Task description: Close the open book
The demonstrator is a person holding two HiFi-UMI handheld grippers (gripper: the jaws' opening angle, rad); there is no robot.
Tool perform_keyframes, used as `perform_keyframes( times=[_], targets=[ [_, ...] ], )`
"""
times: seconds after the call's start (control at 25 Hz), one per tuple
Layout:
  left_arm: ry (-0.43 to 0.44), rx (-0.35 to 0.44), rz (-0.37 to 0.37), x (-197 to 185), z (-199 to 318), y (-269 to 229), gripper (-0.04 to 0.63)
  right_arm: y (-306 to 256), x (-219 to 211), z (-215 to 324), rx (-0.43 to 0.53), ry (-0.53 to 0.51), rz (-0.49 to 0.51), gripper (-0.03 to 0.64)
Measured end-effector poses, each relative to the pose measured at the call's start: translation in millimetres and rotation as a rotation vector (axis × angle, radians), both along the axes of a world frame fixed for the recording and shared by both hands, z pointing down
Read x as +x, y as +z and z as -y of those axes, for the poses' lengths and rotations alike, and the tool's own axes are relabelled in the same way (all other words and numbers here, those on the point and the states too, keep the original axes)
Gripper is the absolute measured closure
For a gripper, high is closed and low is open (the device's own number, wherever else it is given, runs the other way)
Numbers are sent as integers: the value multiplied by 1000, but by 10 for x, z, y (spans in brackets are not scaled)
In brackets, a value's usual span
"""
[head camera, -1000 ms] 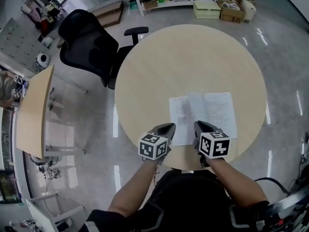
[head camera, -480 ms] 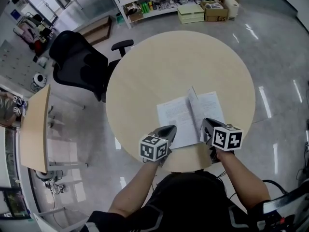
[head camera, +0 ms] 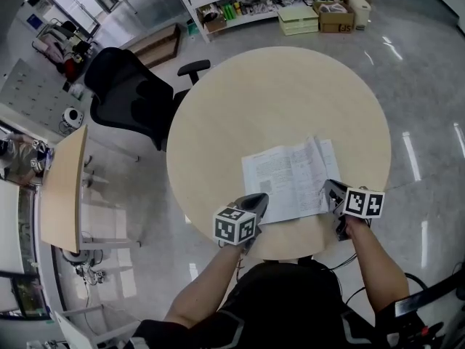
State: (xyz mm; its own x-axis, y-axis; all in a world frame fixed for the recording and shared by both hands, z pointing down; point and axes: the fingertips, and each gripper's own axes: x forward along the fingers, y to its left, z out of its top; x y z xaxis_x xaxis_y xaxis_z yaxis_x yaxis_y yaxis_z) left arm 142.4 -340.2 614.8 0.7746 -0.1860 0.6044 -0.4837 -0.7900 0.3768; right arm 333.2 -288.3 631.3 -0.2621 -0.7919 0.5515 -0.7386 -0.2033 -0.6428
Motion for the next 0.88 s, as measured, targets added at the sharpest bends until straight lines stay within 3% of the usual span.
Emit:
perform_keyframes(
  times=[0.24, 0.4, 0.6, 0.88],
  targets=[
    [2, -20, 6, 94, -46, 25, 609, 436, 353, -161, -117, 84, 20, 580],
    [3, -29, 21, 113, -49, 106, 609, 689, 476, -230, -180, 99, -31, 580],
    [-35, -70, 7, 76, -48, 132, 609, 775, 666, -340, -256, 101, -186, 577],
    [-35, -69, 11, 14, -37, 186, 609, 776, 748, -403, -274, 132, -214, 577]
  ],
)
